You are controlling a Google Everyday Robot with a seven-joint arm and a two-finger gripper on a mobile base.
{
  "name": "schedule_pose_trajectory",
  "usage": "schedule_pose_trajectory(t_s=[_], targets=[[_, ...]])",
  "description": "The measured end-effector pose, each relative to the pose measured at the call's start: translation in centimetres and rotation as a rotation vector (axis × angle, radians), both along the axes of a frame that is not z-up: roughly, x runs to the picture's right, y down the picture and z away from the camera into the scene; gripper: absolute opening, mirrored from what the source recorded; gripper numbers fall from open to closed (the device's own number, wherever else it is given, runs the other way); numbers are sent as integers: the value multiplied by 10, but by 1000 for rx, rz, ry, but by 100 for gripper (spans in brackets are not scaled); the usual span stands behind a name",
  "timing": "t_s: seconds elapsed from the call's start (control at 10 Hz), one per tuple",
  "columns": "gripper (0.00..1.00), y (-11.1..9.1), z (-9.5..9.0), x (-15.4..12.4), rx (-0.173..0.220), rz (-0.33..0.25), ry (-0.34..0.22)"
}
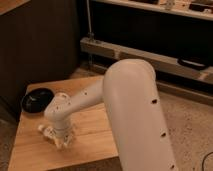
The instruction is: Place the bottle in the ceramic bowl
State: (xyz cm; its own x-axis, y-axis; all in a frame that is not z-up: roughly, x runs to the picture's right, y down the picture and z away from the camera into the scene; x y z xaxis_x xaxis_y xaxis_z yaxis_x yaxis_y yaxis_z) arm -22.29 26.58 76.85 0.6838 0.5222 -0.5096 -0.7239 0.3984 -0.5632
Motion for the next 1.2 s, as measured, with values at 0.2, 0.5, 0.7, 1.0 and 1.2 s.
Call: schedule_pose_trajectory(t_s=[0.2,0.5,0.7,1.0,1.2], targets=[[17,0,4,0,-28,-7,21],[0,-15,1,5,-38,15,55],[0,-47,-15,18,-19,74,78],[0,-111,-42,45,36,185,104],[0,-146,-40,63,42,265,113]])
